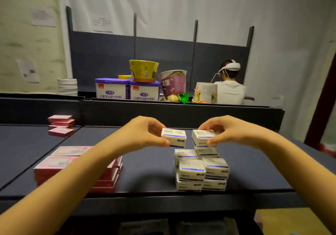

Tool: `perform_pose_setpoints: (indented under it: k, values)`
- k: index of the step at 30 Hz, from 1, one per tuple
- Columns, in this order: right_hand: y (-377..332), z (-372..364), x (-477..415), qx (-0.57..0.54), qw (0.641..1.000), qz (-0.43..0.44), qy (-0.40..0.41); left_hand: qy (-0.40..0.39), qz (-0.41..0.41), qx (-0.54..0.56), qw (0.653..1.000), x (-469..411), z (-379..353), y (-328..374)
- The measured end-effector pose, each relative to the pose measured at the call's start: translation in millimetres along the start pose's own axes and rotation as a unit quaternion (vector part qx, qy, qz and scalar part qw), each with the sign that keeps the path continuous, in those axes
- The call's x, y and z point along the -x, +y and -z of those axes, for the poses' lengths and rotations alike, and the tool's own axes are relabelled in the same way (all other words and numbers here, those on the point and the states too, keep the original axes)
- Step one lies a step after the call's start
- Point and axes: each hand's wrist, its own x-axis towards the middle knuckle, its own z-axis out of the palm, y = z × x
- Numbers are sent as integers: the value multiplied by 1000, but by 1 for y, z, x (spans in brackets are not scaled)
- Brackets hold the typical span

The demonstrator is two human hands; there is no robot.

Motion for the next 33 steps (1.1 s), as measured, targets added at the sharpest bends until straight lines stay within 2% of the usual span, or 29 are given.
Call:
perform_pose_setpoints:
  k: [11,21,25,33]
  values:
    - [39,-6,1,-56,998,23,-18,-9,33,11,999,-19,-48,-6]
    - [34,-9,-3,-19,999,37,-15,-31,12,-9,999,-22,-51,-10]
    - [18,-1,-3,-50,997,59,26,-4,13,-37,999,-19,-35,-7]
    - [-57,-30,-29,-62,990,121,32,63,2,-39,997,17,41,-36]
